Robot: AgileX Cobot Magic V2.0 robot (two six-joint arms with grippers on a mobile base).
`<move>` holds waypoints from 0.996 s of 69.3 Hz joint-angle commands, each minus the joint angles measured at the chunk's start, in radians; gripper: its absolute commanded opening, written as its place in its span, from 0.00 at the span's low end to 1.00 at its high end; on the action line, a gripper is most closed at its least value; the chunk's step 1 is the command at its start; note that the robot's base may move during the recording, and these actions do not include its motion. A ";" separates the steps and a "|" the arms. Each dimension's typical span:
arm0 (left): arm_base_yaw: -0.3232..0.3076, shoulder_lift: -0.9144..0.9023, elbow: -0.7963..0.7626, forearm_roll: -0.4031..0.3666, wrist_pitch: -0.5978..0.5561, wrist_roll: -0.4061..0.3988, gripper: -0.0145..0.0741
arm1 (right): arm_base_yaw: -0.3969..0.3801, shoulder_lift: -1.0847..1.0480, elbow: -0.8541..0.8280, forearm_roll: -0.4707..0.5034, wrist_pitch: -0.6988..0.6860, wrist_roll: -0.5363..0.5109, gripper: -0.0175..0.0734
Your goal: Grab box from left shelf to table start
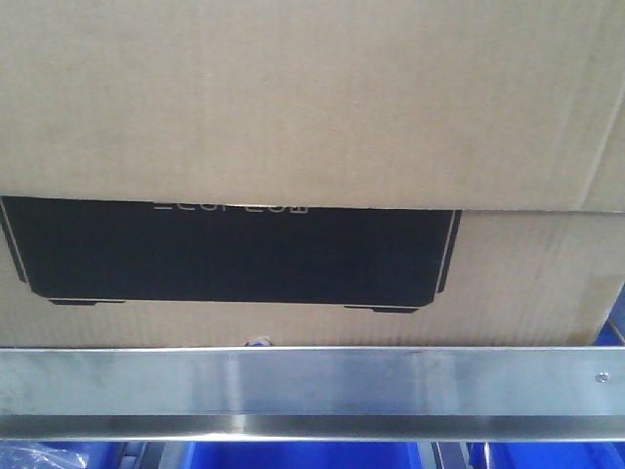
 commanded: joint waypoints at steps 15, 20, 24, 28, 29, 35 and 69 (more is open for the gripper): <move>0.000 -0.029 -0.035 -0.007 -0.040 -0.009 0.64 | -0.001 0.180 -0.219 -0.131 0.073 0.109 0.86; 0.000 -0.029 -0.035 -0.015 -0.040 -0.009 0.64 | -0.001 0.222 -0.241 -0.148 0.093 0.143 0.86; 0.000 -0.029 -0.035 -0.015 -0.040 -0.009 0.64 | -0.001 0.246 -0.246 -0.147 0.098 0.147 0.86; 0.000 -0.029 -0.035 -0.015 -0.040 -0.009 0.64 | -0.001 0.273 -0.246 -0.147 0.101 0.148 0.86; 0.000 -0.029 -0.035 -0.015 -0.040 -0.009 0.64 | -0.001 0.279 -0.246 -0.147 0.104 0.148 0.86; 0.000 -0.028 -0.035 -0.015 -0.040 -0.009 0.64 | -0.001 0.312 -0.246 -0.147 0.116 0.148 0.86; 0.000 0.046 -0.035 -0.015 -0.042 -0.009 0.34 | -0.001 0.383 -0.246 -0.147 0.117 0.148 0.46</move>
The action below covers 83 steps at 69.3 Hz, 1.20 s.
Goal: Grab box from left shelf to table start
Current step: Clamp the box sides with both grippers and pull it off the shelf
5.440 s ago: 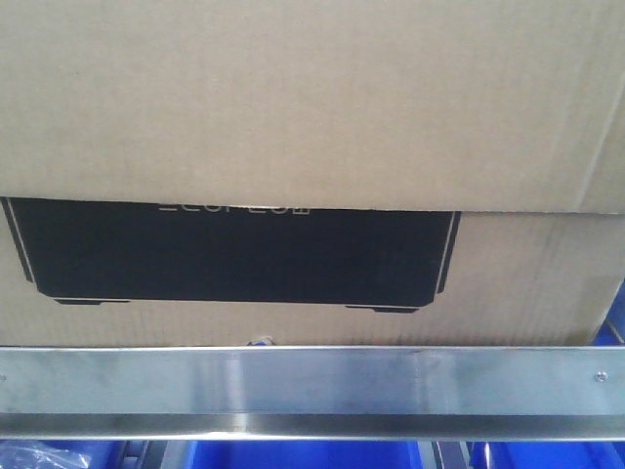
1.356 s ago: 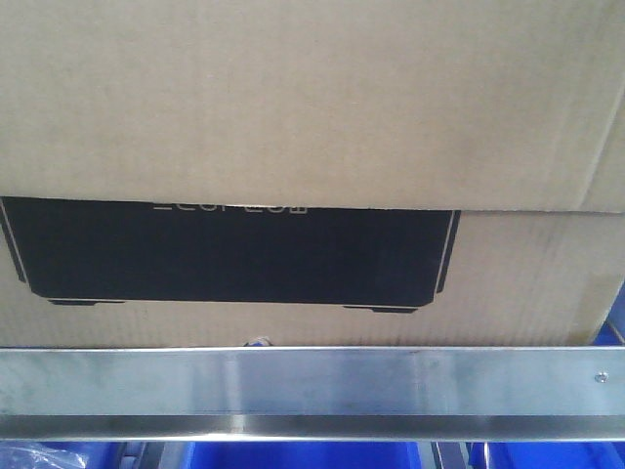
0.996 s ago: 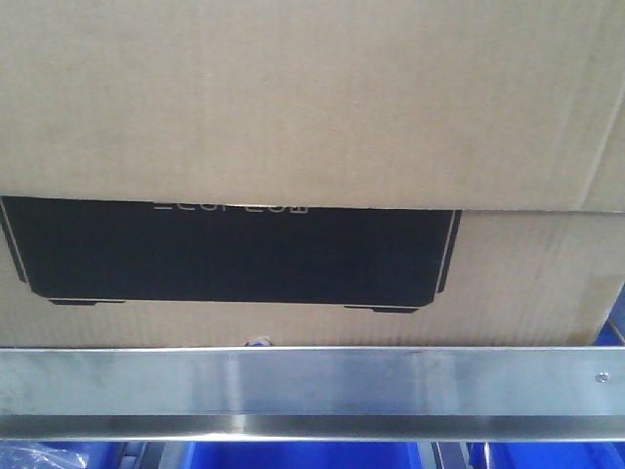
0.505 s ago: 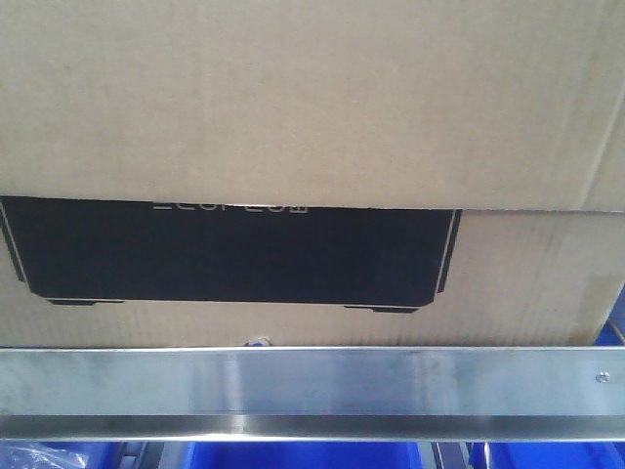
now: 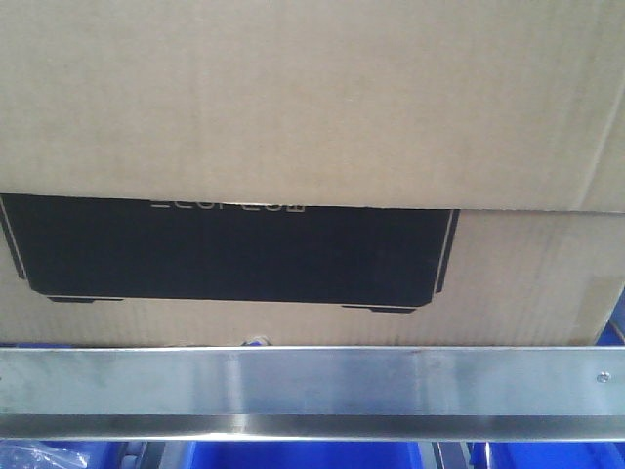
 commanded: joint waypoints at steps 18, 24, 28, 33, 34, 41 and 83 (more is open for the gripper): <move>0.000 -0.001 -0.015 0.017 -0.040 -0.003 0.06 | -0.001 -0.032 -0.036 -0.019 -0.041 0.001 0.27; 0.000 -0.005 -0.015 0.017 -0.040 -0.003 0.05 | -0.001 -0.035 -0.038 -0.025 -0.044 0.001 0.27; 0.000 -0.014 -0.015 0.014 -0.038 -0.003 0.05 | -0.001 -0.040 -0.046 -0.025 -0.034 0.001 0.27; 0.000 -0.046 -0.015 0.011 -0.038 -0.003 0.06 | -0.001 -0.052 -0.067 -0.025 -0.018 0.001 0.27; 0.000 -0.054 -0.015 0.008 -0.041 -0.003 0.06 | -0.001 -0.055 -0.070 -0.025 -0.016 0.001 0.27; 0.000 -0.123 -0.015 -0.002 -0.043 -0.007 0.06 | 0.004 -0.091 -0.087 -0.023 -0.012 0.001 0.27; 0.000 -0.577 0.124 -0.083 0.013 -0.052 0.06 | 0.246 -0.292 -0.002 -0.026 0.027 -0.006 0.26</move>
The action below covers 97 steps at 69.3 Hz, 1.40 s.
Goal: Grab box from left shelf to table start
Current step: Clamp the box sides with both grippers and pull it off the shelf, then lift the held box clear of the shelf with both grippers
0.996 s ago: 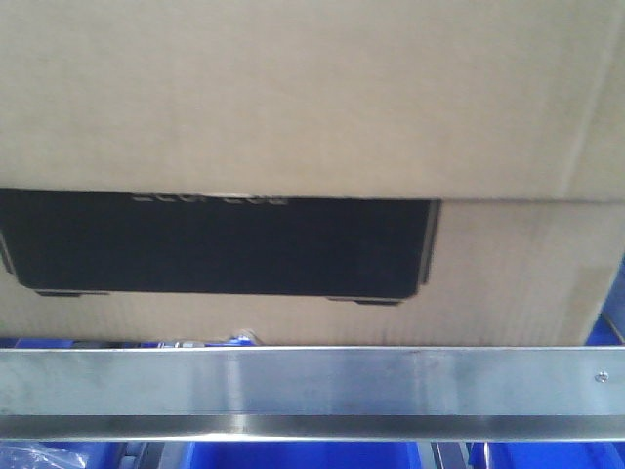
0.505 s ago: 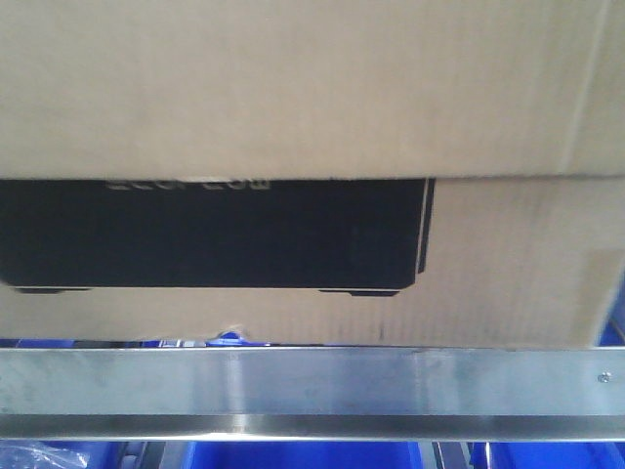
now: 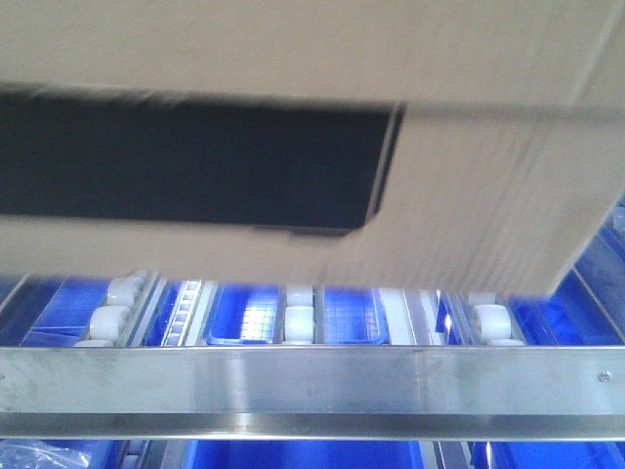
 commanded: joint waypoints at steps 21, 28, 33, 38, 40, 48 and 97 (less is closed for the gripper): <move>-0.018 -0.272 0.235 -0.187 -0.070 0.089 0.06 | 0.131 -0.193 0.239 -0.027 -0.195 0.024 0.26; -0.018 -0.321 0.240 -0.187 -0.070 0.089 0.06 | 0.131 -0.244 0.245 -0.027 -0.194 0.024 0.26; -0.018 -0.358 0.240 -0.194 -0.070 0.089 0.06 | 0.131 -0.292 0.244 -0.026 -0.209 0.024 0.26; -0.018 -0.385 0.240 -0.207 -0.068 0.089 0.06 | 0.131 -0.330 0.244 -0.015 -0.219 0.024 0.26; -0.018 -0.395 0.240 -0.214 -0.066 0.089 0.06 | 0.131 -0.345 0.244 -0.008 -0.224 0.024 0.26; -0.018 -0.427 0.240 -0.241 -0.066 0.089 0.06 | 0.131 -0.407 0.244 0.010 -0.238 0.024 0.26; -0.018 -0.455 0.240 -0.276 -0.063 0.089 0.06 | 0.131 -0.541 0.244 0.012 -0.238 0.024 0.26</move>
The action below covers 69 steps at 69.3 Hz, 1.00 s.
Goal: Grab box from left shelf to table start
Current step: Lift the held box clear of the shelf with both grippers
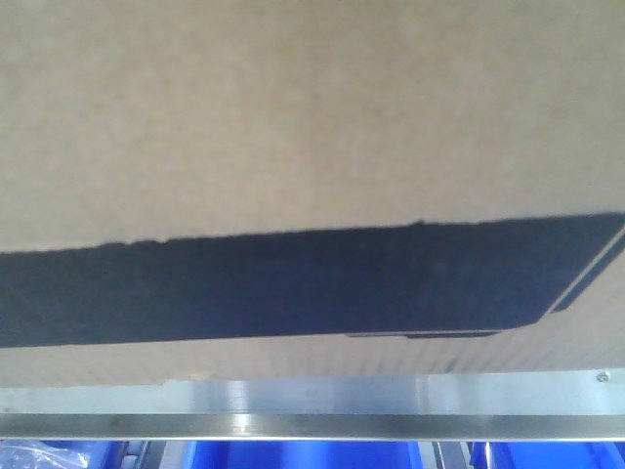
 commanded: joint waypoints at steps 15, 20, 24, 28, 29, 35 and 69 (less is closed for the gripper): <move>-0.018 -0.001 -0.037 -0.162 -0.089 0.113 0.06 | -0.001 -0.002 -0.033 -0.022 -0.161 -0.044 0.26; -0.018 -0.001 -0.037 -0.162 -0.089 0.113 0.06 | -0.001 -0.002 -0.033 -0.022 -0.161 -0.044 0.26; -0.018 -0.001 -0.037 -0.162 -0.089 0.113 0.06 | -0.001 -0.002 -0.033 -0.022 -0.161 -0.044 0.26; -0.018 -0.001 -0.037 -0.162 -0.089 0.113 0.06 | -0.001 -0.002 -0.033 -0.022 -0.161 -0.044 0.26; -0.018 -0.001 -0.037 -0.162 -0.089 0.113 0.06 | -0.001 -0.002 -0.033 -0.022 -0.161 -0.044 0.26; -0.018 -0.001 -0.037 -0.162 -0.089 0.113 0.06 | -0.001 -0.002 -0.033 -0.022 -0.161 -0.044 0.26; -0.018 -0.001 -0.037 -0.162 -0.089 0.113 0.06 | -0.001 -0.002 -0.033 -0.022 -0.161 -0.044 0.26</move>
